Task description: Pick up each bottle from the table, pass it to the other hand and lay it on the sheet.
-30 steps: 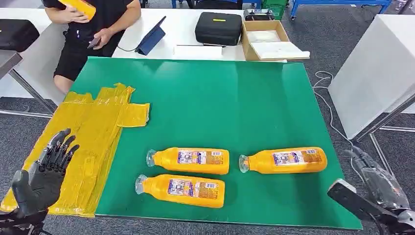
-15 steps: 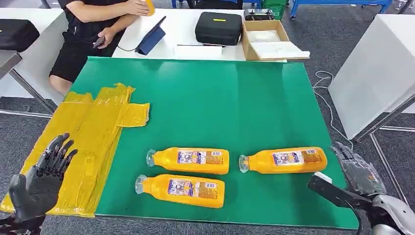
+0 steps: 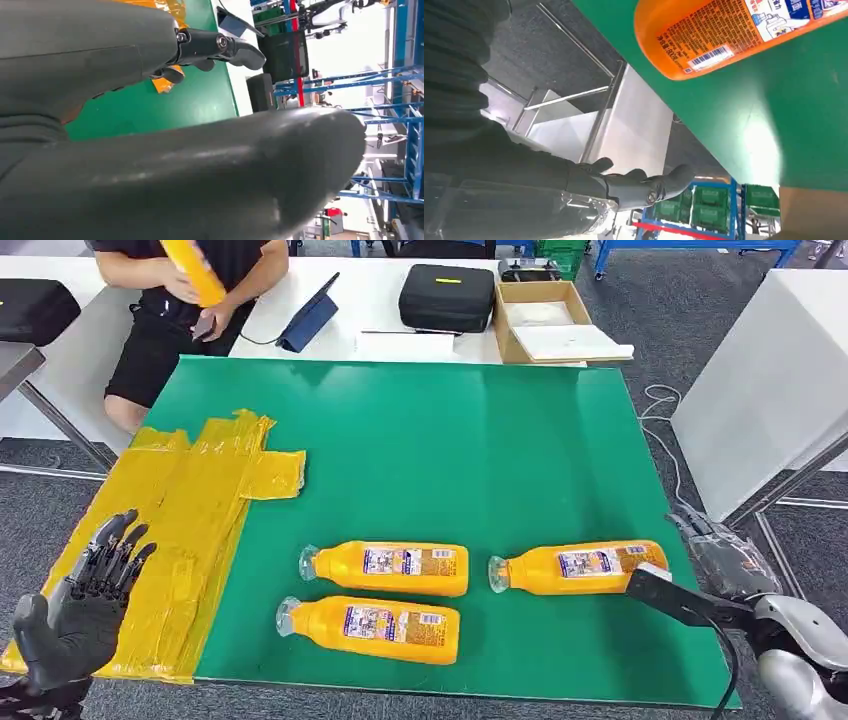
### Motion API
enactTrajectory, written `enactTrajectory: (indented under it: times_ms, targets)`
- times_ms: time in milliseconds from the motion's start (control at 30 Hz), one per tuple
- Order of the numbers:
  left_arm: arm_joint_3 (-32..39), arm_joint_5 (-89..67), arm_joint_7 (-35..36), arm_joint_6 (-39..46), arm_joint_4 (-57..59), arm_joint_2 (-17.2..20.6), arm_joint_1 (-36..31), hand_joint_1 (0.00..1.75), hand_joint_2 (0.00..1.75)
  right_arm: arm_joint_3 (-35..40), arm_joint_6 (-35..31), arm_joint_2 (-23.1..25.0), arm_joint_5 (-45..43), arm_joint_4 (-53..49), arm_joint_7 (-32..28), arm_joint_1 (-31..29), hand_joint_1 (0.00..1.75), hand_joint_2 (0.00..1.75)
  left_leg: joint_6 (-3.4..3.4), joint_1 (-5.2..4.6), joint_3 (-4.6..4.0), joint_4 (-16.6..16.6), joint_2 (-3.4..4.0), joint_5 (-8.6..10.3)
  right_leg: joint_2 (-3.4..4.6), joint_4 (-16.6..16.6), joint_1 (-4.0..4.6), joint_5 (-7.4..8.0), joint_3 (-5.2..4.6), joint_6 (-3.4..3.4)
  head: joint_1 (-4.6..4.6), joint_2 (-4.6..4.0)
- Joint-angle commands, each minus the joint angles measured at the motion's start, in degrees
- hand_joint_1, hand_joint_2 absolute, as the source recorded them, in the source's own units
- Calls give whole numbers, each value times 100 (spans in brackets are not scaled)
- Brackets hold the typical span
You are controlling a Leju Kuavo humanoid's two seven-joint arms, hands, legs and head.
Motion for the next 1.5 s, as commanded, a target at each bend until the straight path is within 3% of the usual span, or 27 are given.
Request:
enactTrajectory:
  times_ms: [33, 300, 767, 1133, 1500]
  targets:
    - [84, 90, 26, -23, 241, -133, -153, 0, 0, 877, 80, 229, -62, 1048, -57, -756, 0, 175, -12, 4, 10, -7, 9, 2, 6, -10, 3, 6, 8, -7, 2, 0]
    - [79, 96, 29, -34, 258, -131, -167, 0, 0, 908, 68, 232, -76, 1079, -59, -779, 0, 175, -11, 4, 7, -7, 5, 1, 3, -7, 1, 4, 8, -6, 0, 0]
    - [-28, 254, 33, -58, 683, 3, -581, 0, 0, 2123, 102, 173, -378, 1693, -120, -1564, 0, 175, -13, 2, 10, -9, 5, 6, 1, -8, 0, 7, 8, -7, 0, 0]
    - [36, 358, 18, 51, 586, 146, -462, 0, 0, 2463, 77, 399, -326, 2036, -120, -1929, 0, 175, -22, 8, 3, -6, 14, 8, 5, -8, 5, 11, 4, -11, 0, 0]
    - [189, 358, 25, -82, 595, 18, -417, 0, 0, 3040, 164, 509, -463, 2537, -135, -2193, 0, 175, -17, 6, 3, -8, 7, 8, -3, -7, 2, 7, 8, -7, 0, 0]
